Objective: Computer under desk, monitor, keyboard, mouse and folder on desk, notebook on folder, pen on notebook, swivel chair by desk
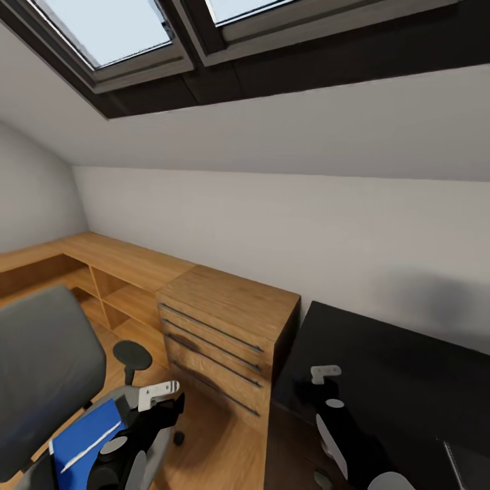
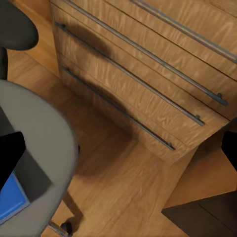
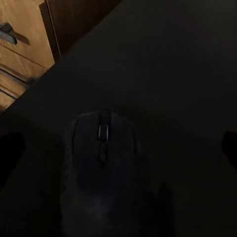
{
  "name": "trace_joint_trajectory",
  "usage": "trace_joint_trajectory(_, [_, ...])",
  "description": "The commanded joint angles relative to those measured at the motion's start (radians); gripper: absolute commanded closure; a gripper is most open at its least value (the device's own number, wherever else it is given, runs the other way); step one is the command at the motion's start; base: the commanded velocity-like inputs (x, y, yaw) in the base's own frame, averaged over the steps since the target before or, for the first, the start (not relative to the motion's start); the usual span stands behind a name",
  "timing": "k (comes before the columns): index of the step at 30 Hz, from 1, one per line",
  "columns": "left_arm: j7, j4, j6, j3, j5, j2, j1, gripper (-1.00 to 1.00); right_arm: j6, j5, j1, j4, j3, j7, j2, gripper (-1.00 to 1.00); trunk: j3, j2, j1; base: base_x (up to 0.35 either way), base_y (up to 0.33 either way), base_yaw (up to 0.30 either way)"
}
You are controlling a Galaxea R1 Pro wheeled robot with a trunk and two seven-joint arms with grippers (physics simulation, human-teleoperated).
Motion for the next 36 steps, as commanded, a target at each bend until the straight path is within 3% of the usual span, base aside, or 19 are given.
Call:
trace_joint_trajectory(1, [0.006, -0.001, 0.005, 0.0, 0.008, 0.0, -0.001, -1.0, 0.006, -0.003, -0.001, -0.001, 0.004, -0.006, -0.001, -1.0, -0.001, -0.001, 0.0, 0.1, 0.038, 0.0])
trace_joint_trajectory(14, [0.006, -0.001, 0.005, 0.0, 0.009, 0.0, 0.0, -1.0, -0.057, -0.004, -0.001, 0.005, 0.004, 0.041, -0.001, -1.0, -0.001, -0.001, 0.0, 0.012, 0.005, 0.0])
trace_joint_trajectory(36, [0.005, 0.0, 0.005, 0.0, 0.009, 0.0, 0.0, -1.0, -0.042, -0.004, -0.001, 0.004, 0.001, 0.037, 0.002, -1.0, -0.001, -0.001, 0.0, 0.042, 0.003, 0.0])
